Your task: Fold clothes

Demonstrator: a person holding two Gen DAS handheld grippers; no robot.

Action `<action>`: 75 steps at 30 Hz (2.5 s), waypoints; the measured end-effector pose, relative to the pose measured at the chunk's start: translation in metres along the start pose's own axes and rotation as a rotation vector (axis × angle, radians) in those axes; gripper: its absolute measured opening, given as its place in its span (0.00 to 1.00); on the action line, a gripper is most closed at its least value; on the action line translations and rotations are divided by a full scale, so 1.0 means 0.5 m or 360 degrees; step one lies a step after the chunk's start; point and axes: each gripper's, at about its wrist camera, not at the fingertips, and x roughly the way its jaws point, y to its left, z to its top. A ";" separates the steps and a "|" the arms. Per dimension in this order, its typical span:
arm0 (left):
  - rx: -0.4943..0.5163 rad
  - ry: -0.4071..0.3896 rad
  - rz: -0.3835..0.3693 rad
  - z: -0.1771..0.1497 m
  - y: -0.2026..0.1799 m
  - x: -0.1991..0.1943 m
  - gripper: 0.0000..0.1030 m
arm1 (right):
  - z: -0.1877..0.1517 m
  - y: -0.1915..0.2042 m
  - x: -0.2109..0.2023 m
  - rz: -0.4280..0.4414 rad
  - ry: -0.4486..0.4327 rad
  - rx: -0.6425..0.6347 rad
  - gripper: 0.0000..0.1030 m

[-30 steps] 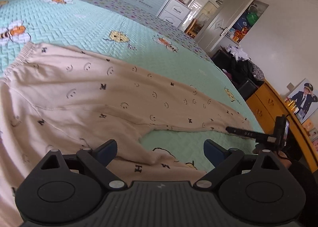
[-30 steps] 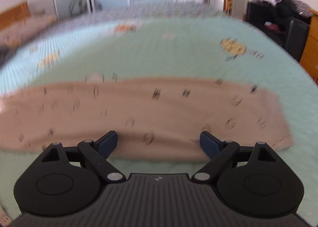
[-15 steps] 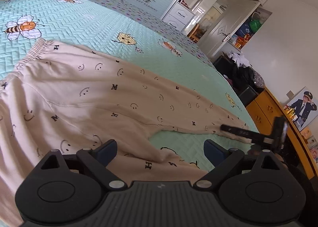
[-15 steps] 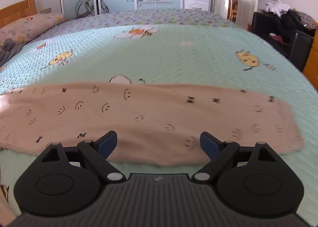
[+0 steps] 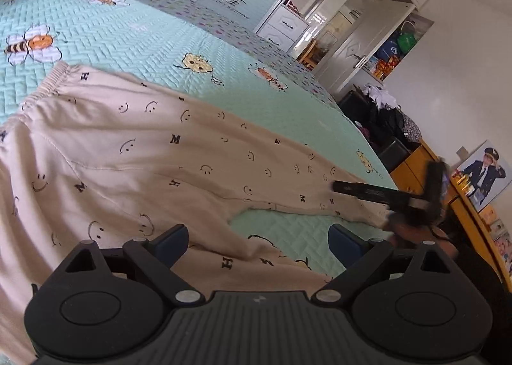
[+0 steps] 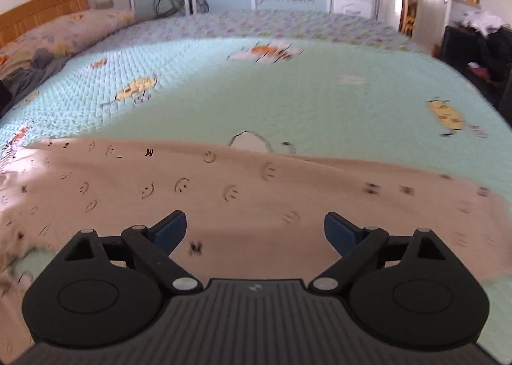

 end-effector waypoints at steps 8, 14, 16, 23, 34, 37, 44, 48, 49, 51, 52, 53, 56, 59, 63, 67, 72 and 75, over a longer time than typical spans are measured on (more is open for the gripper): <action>-0.0100 -0.0023 0.0016 0.014 0.050 0.002 0.92 | -0.092 0.012 -0.129 0.0003 0.0022 -0.0225 0.89; -0.0023 -0.0008 -0.0032 -0.001 0.002 -0.003 0.92 | 0.091 0.031 -0.025 0.0019 -0.0186 0.0011 0.93; -0.0028 0.0001 -0.0025 -0.006 0.003 -0.009 0.92 | 0.155 0.042 0.062 0.0056 -0.0114 0.0137 0.93; -0.0080 -0.0026 -0.0045 0.013 0.044 0.005 0.93 | 0.051 0.116 0.008 0.0088 -0.0010 -0.0281 0.91; -0.0050 0.0029 -0.0151 -0.003 0.001 0.078 0.92 | 0.096 -0.063 -0.093 0.0026 -0.0220 0.0083 0.92; -0.0026 0.0042 -0.0134 -0.006 -0.002 0.083 0.92 | 0.086 -0.010 -0.043 0.0053 -0.0190 0.0094 0.92; -0.0078 -0.0024 -0.0129 0.009 0.029 0.070 0.93 | 0.037 0.105 0.050 0.0089 -0.0022 -0.0166 0.91; -0.0101 -0.0025 -0.0172 0.004 0.037 0.081 0.93 | -0.025 0.098 -0.056 0.0260 -0.0015 -0.0267 0.91; -0.0094 -0.0026 -0.0183 0.001 0.035 0.082 0.93 | -0.036 0.086 -0.085 0.0267 -0.0038 -0.0240 0.91; -0.0078 -0.0036 -0.0202 -0.003 0.031 0.083 0.93 | -0.026 0.056 -0.104 0.0215 -0.0122 -0.0120 0.91; -0.0064 -0.0053 -0.0206 -0.004 0.030 0.081 0.93 | -0.017 0.046 -0.105 0.0177 -0.0152 -0.0049 0.91; -0.0055 -0.0069 -0.0209 -0.004 0.029 0.079 0.93 | -0.009 0.046 -0.102 0.0160 -0.0163 0.0009 0.91; -0.0064 -0.0102 -0.0219 -0.003 0.034 0.075 0.93 | 0.013 0.066 -0.079 0.0138 -0.0168 0.0138 0.91; -0.0084 -0.0109 -0.0228 -0.004 0.043 0.074 0.93 | 0.018 0.139 -0.012 0.0123 -0.0078 0.0142 0.91; -0.0095 -0.0136 -0.0234 -0.006 0.058 0.060 0.93 | -0.038 0.294 0.003 -0.0071 -0.0050 -0.0198 0.92; -0.0170 -0.0151 -0.0269 -0.004 0.076 0.050 0.93 | -0.125 0.354 -0.129 0.0035 -0.0051 -0.0382 0.90; -0.0177 -0.0279 -0.0245 0.000 0.091 0.005 0.93 | -0.053 0.433 -0.132 0.0106 -0.0196 -0.0229 0.91; -0.0265 -0.0393 -0.0199 0.008 0.122 -0.029 0.93 | -0.042 0.514 -0.052 0.0171 -0.0030 -0.0172 0.91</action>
